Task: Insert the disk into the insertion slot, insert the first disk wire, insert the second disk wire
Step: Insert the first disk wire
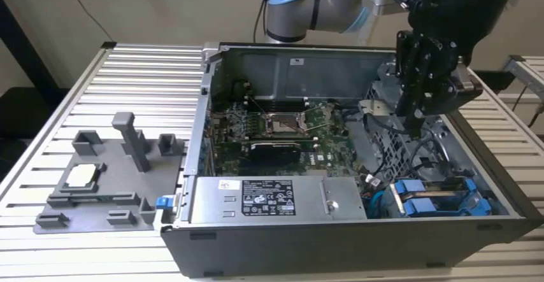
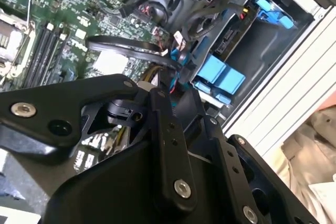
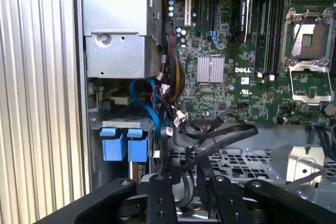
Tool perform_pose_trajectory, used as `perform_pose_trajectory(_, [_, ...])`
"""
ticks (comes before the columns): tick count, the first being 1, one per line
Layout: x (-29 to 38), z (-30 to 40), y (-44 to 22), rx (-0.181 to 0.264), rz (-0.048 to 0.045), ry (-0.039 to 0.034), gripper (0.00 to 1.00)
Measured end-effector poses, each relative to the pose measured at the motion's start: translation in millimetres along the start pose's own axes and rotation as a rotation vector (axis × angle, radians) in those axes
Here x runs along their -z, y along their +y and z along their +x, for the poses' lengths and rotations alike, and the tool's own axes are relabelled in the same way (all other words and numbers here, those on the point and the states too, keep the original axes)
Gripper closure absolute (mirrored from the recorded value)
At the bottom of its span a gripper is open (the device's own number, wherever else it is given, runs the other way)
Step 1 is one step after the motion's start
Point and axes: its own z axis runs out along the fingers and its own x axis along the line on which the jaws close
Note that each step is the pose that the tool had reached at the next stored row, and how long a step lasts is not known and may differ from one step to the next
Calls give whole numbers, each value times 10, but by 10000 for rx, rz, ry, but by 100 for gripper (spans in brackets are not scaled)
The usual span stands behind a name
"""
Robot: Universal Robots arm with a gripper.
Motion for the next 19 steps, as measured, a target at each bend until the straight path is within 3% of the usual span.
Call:
perform_pose_trajectory(2, [-14,-20,10,23,126,50,67])
perform_pose_trajectory(4, [-37,-24,20,26,256,51,67])
perform_pose_trajectory(7, [-74,-27,26,28,305,87,67])
perform_pose_trajectory(9, [-93,-28,28,35,306,153,67])
perform_pose_trajectory(12, [-107,-29,30,51,304,311,67])
perform_pose_trajectory(18, [-130,-29,32,93,304,696,67])
perform_pose_trajectory(19, [-135,-30,33,95,317,721,67])
